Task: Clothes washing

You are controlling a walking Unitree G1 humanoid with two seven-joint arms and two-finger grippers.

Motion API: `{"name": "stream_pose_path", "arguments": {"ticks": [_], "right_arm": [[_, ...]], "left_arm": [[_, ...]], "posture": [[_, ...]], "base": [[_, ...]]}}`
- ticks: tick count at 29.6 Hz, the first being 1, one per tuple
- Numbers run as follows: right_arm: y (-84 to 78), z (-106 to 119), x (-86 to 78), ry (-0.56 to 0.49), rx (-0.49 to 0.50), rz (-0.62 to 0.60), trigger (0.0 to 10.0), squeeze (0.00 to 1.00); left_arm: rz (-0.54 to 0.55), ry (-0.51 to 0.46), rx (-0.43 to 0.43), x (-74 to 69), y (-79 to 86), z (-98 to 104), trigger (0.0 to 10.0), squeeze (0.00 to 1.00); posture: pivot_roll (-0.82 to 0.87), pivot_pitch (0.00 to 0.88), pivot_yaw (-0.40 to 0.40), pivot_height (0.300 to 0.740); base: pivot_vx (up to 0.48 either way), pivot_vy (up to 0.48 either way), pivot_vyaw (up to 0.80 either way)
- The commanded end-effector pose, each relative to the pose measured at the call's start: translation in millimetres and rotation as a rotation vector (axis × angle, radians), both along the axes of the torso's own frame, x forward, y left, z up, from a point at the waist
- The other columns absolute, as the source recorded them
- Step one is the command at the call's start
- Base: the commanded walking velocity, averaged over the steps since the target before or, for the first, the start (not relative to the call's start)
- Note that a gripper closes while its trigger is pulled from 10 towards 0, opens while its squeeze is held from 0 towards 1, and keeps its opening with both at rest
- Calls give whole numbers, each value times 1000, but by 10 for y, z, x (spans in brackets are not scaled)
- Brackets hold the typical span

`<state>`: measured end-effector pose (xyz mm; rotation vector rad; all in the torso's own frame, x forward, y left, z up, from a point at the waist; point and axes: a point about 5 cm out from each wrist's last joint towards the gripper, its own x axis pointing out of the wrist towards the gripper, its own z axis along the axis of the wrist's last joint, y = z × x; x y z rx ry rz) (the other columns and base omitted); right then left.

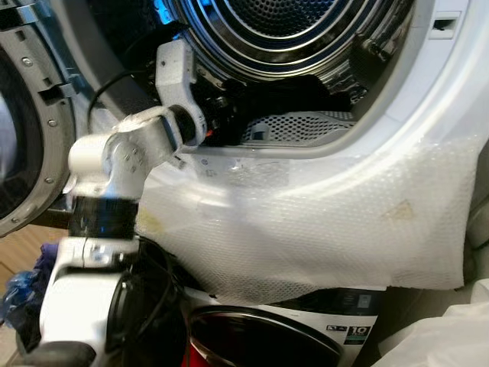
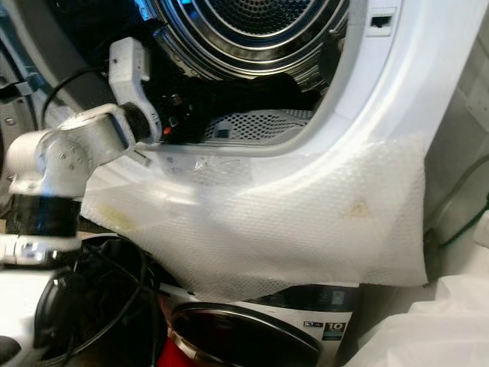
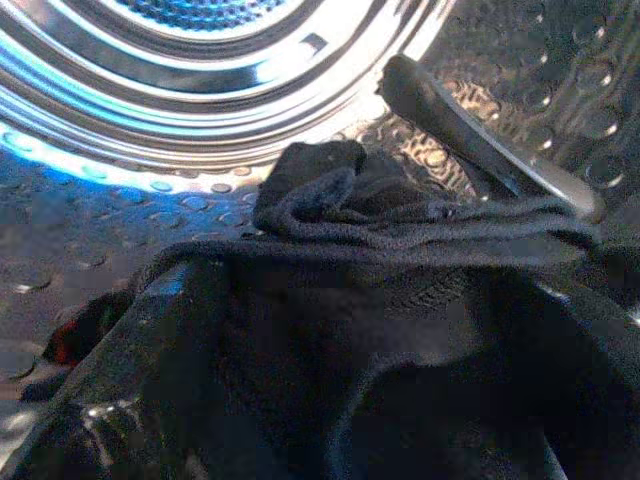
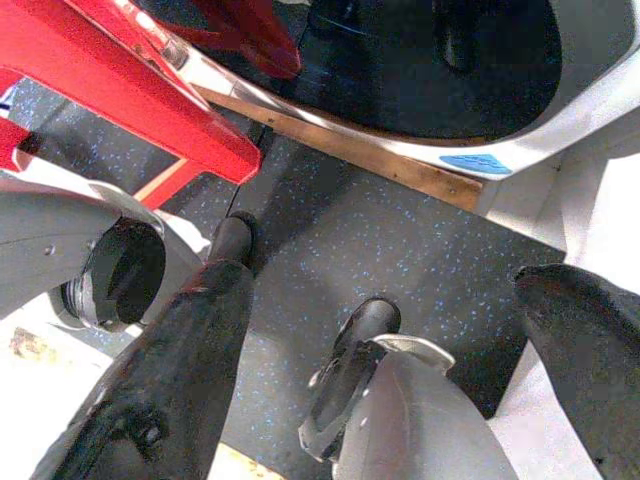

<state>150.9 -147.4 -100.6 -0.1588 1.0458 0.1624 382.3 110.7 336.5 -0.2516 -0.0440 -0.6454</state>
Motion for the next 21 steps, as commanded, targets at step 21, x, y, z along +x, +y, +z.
{"name": "stream_pose_path", "arguments": {"ticks": [21], "right_arm": [[-6,-20,-53,15,-5,-8,10000,0]], "left_arm": [[-98,-329,-398,162,-557,804,10000,0]], "posture": [[94,0,98,740]], "base": [[0,0,0]]}}
